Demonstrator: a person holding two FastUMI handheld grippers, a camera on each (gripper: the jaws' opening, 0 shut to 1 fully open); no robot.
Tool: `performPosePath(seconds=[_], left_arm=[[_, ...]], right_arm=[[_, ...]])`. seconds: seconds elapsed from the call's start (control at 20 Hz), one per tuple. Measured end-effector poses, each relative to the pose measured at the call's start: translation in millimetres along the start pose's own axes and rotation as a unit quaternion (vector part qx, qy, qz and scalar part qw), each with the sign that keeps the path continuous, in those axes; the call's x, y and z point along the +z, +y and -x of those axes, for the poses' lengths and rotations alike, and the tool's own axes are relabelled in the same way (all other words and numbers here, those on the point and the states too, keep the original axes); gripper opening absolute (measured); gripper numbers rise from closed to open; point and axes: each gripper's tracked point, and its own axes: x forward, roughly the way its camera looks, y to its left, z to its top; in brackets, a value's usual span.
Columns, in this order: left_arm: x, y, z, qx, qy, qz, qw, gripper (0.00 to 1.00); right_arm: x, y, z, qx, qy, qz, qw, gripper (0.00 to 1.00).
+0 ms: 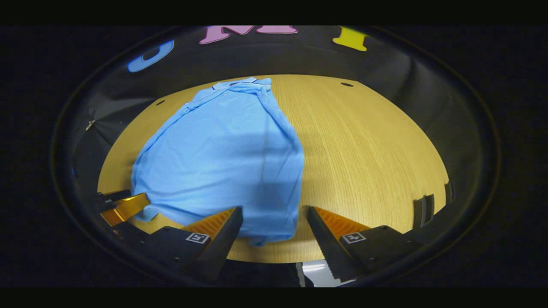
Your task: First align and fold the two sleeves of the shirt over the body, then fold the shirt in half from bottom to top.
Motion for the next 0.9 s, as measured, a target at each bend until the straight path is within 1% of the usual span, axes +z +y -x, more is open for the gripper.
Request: performPosePath(seconds=[0.05,0.1,0.15,0.2,0.25,0.3,0.35,0.4,0.45,0.5,0.55,0.6,0.65,0.7,0.75,0.9], left_arm=[[-3,-2,-2,0.005,0.004,-0.020,1.000,0.93],[1,-8,-1,-0.004,-0.005,-0.026,1.000,0.90],[-1,-9,0,-0.003,-0.003,-0.029,1.000,0.87],[0,-12,-3,-0.007,-0.004,-0.028,1.000,0.78],[1,-14,-3,-0.010,-0.004,-0.031,0.999,0.76],[0,-17,-3,-0.015,-0.003,-0.035,0.999,0.68],[2,-20,-3,-0.021,-0.006,-0.039,0.999,0.64],[4,-23,-3,-0.029,-0.009,-0.040,0.999,0.44],[5,-25,-4,-0.039,-0.012,-0.038,0.998,0.43],[7,-27,-6,-0.048,-0.017,-0.031,0.998,0.27],[8,-28,-6,-0.053,-0.020,-0.024,0.998,0.18],[8,-27,-6,-0.056,-0.018,-0.019,0.998,0.11],[9,-28,-6,-0.060,-0.016,-0.016,0.998,0.07],[11,-29,-7,-0.066,-0.010,-0.016,0.998,0.07],[11,-29,-7,-0.068,-0.006,-0.016,0.998,0.07],[24,-28,-2,-0.070,-0.003,0.005,0.998,0.06]], right_arm=[[2,3,0,0.002,-0.002,0.003,1.000,0.93],[2,6,-2,0.005,0.000,0.009,1.000,0.91],[3,10,-1,0.010,0.003,0.015,1.000,0.81],[6,12,-2,0.015,-0.002,0.019,1.000,0.77],[5,15,-3,0.019,-0.002,0.024,1.000,0.58],[7,17,-3,0.023,-0.005,0.029,0.999,0.43],[7,21,-4,0.030,-0.005,0.031,0.999,0.38],[8,23,-4,0.034,-0.007,0.031,0.999,0.24],[7,25,-4,0.039,-0.006,0.029,0.999,0.17],[9,28,-5,0.052,-0.003,0.031,0.998,0.17],[8,33,-5,0.068,-0.002,0.029,0.997,0.09],[9,32,-6,0.073,-0.006,0.021,0.997,0.04],[10,31,-4,0.080,-0.006,0.017,0.997,0.06],[11,31,-5,0.086,-0.008,0.016,0.996,0.11],[13,30,-4,0.090,-0.011,0.017,0.996,0.06],[19,32,-3,0.104,-0.011,0.023,0.994,0.06]])
